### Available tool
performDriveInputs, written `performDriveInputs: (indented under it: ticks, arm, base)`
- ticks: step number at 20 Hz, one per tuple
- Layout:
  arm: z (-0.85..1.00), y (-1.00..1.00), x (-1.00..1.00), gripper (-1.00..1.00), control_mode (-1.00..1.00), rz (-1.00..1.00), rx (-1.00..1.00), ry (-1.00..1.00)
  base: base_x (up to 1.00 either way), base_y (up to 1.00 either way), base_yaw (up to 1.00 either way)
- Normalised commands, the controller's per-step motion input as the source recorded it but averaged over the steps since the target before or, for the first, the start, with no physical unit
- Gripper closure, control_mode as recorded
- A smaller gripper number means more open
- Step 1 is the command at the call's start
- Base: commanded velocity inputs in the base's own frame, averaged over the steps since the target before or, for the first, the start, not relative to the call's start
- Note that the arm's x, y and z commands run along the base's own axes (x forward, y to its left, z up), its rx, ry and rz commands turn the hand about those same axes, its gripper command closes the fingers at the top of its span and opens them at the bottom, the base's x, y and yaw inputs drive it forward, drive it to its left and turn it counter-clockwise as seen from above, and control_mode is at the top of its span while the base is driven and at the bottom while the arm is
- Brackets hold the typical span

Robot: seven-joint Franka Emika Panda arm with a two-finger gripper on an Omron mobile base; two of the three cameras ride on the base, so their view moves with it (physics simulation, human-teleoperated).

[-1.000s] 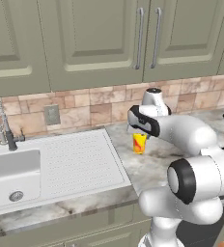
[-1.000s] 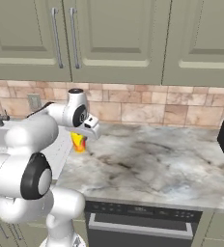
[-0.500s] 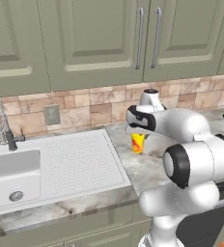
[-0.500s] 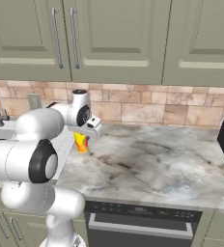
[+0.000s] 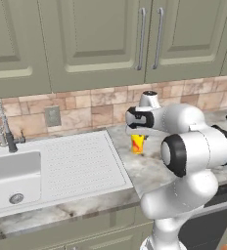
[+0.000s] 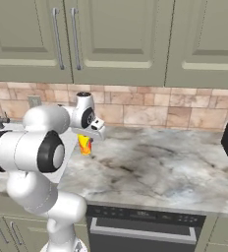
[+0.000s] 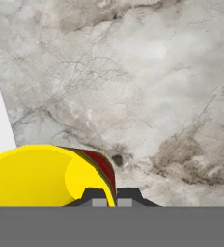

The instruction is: Pick the cup and bowl from the counter and place them on the counter next to the sink.

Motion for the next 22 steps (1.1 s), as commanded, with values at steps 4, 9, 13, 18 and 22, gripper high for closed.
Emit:
performDriveInputs:
  ticks: [4,9,13,18,22]
  arm:
    - [-0.16,0.01,0.00,1.00,-1.00,0.00,0.01,0.00]
    - [-0.37,0.00,0.00,1.00,-1.00,0.00,0.00,0.01]
    - [-0.26,0.00,0.00,1.00,-1.00,0.00,0.00,0.00]
    - [-0.10,0.00,0.02,1.00,-1.00,0.00,0.00,0.00]
    - [-0.15,0.00,0.01,1.00,-1.00,0.00,0.00,0.00]
  base:
    - [0.00,0.00,0.00]
    - [0.00,0.00,0.00]
    - [0.00,0.00,0.00]
    - [0.00,0.00,0.00]
    - [0.00,0.00,0.00]
